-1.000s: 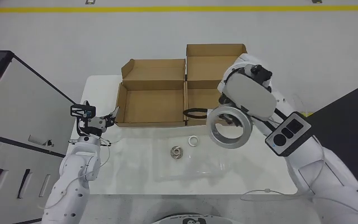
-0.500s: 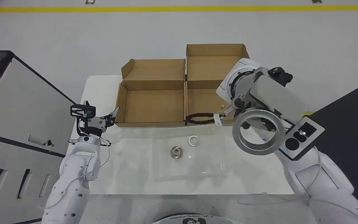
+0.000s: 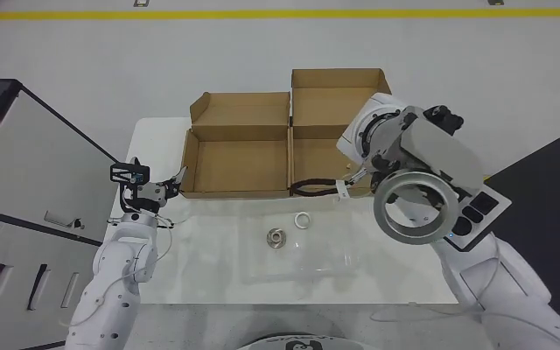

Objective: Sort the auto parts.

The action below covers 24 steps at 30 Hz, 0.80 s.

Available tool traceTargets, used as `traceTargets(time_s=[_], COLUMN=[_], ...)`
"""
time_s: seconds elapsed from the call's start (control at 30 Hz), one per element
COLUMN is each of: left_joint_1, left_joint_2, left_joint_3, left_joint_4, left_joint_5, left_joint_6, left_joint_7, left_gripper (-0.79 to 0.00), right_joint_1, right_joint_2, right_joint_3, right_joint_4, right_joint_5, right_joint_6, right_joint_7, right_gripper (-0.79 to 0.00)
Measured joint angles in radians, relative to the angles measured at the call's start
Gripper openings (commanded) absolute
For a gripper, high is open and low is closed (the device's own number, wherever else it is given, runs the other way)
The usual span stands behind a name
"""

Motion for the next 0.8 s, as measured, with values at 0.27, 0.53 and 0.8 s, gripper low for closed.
traceTargets(time_s=[0.27,0.53,0.8], left_joint_1=[0.0,0.0,0.0], left_joint_2=[0.0,0.0,0.0], left_joint_3=[0.0,0.0,0.0], left_joint_4=[0.0,0.0,0.0], left_joint_5=[0.0,0.0,0.0], left_joint_6=[0.0,0.0,0.0], left_joint_7=[0.0,0.0,0.0], left_gripper=[0.0,0.0,0.0], right_joint_1=[0.0,-0.002,0.025], right_joint_2=[0.0,0.0,0.003], right_joint_3=[0.0,0.001,0.087], right_joint_4=[0.0,-0.003,0.02], right_joint_5=[0.0,-0.001,-0.028], right_joint_6=[0.0,0.002,-0.041], right_joint_7=[0.0,0.004,0.167], right_gripper=[-0.785,-0.785,-0.785])
